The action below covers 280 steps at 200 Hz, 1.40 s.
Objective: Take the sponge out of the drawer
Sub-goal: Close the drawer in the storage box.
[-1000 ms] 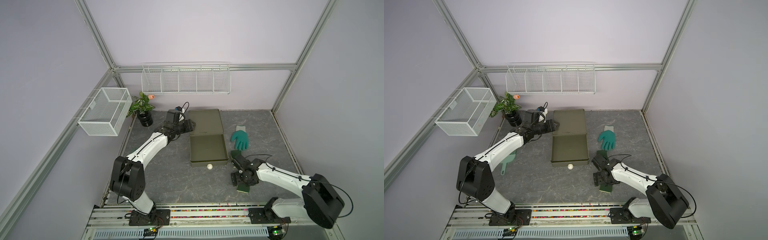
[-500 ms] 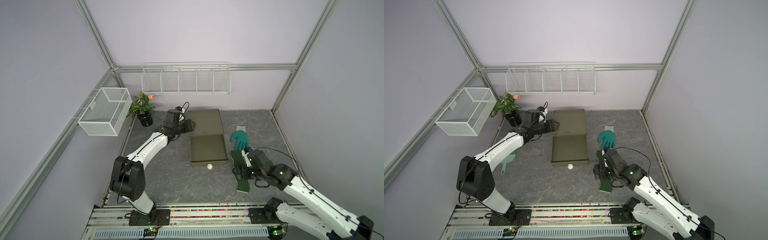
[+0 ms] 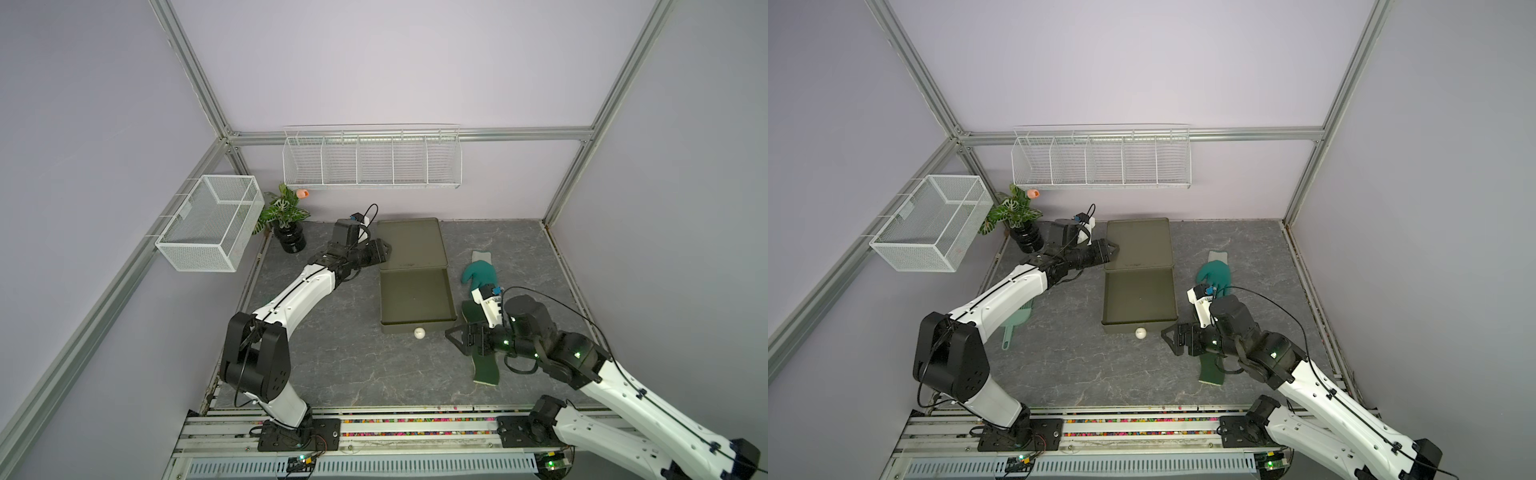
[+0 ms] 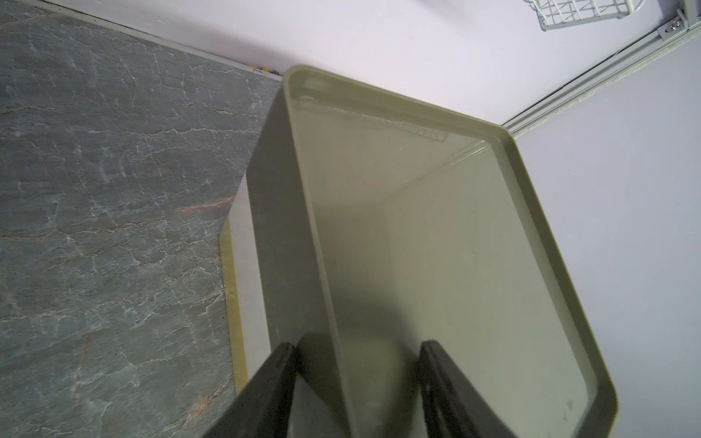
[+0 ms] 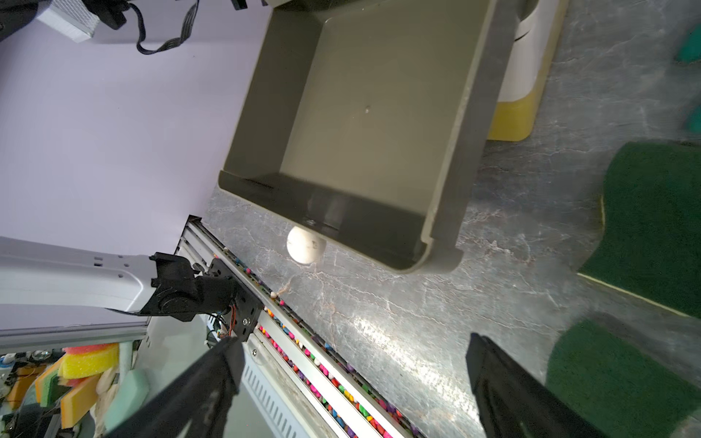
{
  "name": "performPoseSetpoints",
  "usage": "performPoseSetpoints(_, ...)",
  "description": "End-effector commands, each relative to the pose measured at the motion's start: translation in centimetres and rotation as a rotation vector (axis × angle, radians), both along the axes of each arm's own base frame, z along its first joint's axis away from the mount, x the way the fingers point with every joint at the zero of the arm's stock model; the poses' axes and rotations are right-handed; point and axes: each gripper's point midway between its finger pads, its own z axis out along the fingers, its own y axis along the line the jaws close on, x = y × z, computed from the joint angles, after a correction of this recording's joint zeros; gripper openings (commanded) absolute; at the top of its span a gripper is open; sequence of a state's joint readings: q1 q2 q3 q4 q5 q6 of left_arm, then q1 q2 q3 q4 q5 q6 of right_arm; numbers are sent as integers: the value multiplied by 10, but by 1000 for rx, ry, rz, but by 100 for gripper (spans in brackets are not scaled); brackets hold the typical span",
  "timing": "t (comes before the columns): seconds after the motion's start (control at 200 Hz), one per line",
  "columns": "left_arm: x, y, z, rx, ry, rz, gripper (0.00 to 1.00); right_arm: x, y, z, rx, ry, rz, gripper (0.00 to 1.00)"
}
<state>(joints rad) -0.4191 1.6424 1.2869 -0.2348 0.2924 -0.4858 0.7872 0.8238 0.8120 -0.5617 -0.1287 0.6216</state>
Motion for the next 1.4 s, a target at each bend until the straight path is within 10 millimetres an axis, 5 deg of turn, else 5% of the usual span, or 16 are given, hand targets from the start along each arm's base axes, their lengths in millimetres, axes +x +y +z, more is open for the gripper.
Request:
performPoseSetpoints(0.0,-13,-12,-27,22,98,-56,56,1,16,3,24,13,17,91)
performPoseSetpoints(0.245,-13,-11,-27,25,95,-54,56,7,45,-7,-54,-16,-23,72)
performPoseSetpoints(0.345,-13,-10,-27,27,98,-56,56,9,50,-7,-105,-29,-50,54)
performPoseSetpoints(0.815,-14,-10,-29,29,99,-57,56,13,81,-33,-170,39,-110,59)
performPoseSetpoints(1.185,-14,-11,-30,25,103,-57,56,26,89,-42,-181,21,-199,49)
performPoseSetpoints(1.395,-14,-11,-30,26,103,-58,56,37,93,-43,-204,-6,-239,34)
